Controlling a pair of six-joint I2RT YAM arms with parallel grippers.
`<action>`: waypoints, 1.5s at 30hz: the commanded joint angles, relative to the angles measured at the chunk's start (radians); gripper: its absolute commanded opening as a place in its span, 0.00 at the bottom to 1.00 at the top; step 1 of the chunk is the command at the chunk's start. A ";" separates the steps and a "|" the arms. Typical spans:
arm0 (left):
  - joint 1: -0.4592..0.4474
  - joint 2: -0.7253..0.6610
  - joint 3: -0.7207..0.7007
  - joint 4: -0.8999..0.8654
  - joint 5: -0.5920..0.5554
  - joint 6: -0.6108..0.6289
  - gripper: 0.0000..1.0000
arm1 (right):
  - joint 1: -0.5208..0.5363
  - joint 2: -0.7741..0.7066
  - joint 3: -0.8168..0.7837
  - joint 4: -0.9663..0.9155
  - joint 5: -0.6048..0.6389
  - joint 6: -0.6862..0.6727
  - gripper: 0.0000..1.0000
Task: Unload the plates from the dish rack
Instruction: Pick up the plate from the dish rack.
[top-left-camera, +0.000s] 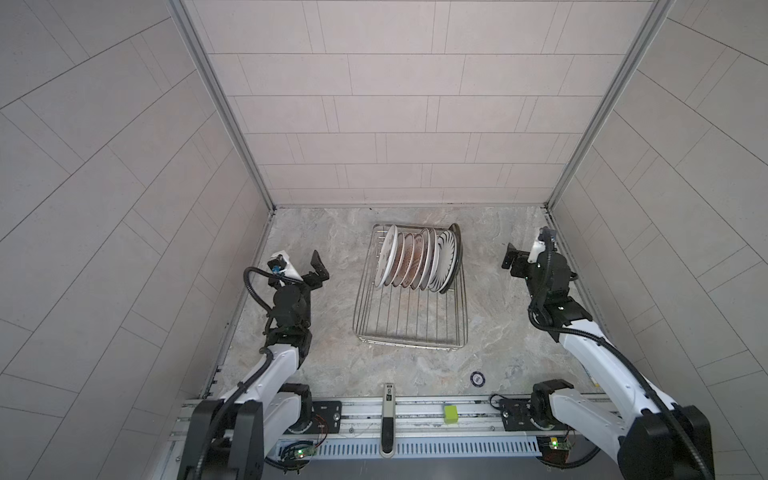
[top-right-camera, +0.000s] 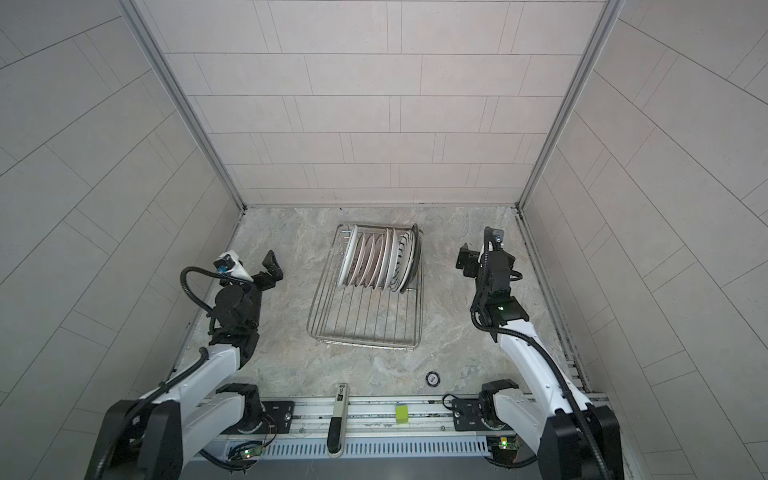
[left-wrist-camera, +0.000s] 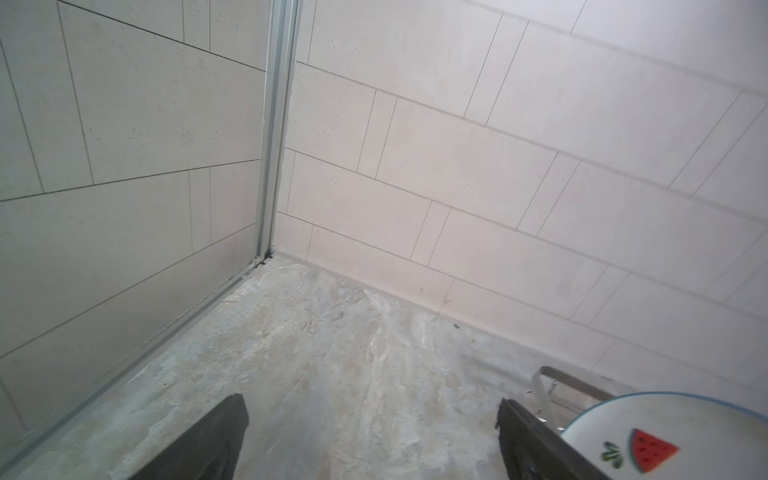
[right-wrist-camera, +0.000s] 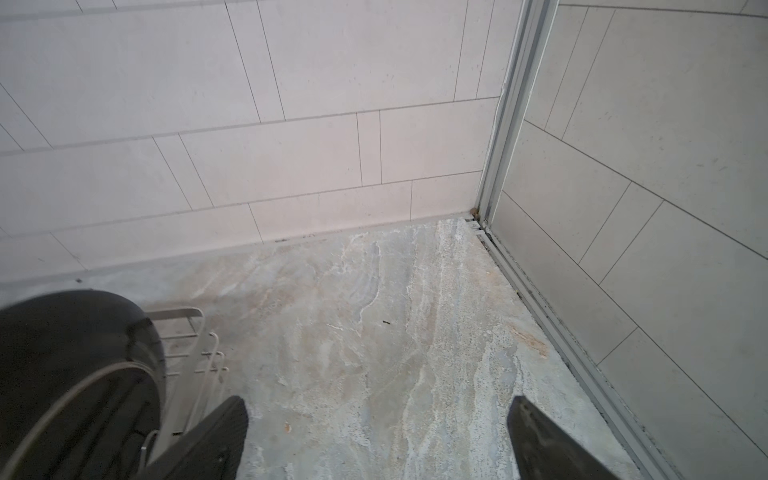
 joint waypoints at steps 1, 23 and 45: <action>0.004 -0.106 0.013 -0.110 0.141 -0.305 1.00 | -0.005 -0.078 0.069 -0.291 -0.005 0.229 1.00; -0.259 -0.145 0.245 -0.492 0.369 -0.375 1.00 | 0.407 -0.050 0.281 -0.542 0.125 0.183 0.88; -0.581 -0.002 0.396 -0.724 0.083 -0.202 0.95 | 0.570 0.606 0.887 -0.964 0.435 0.267 0.31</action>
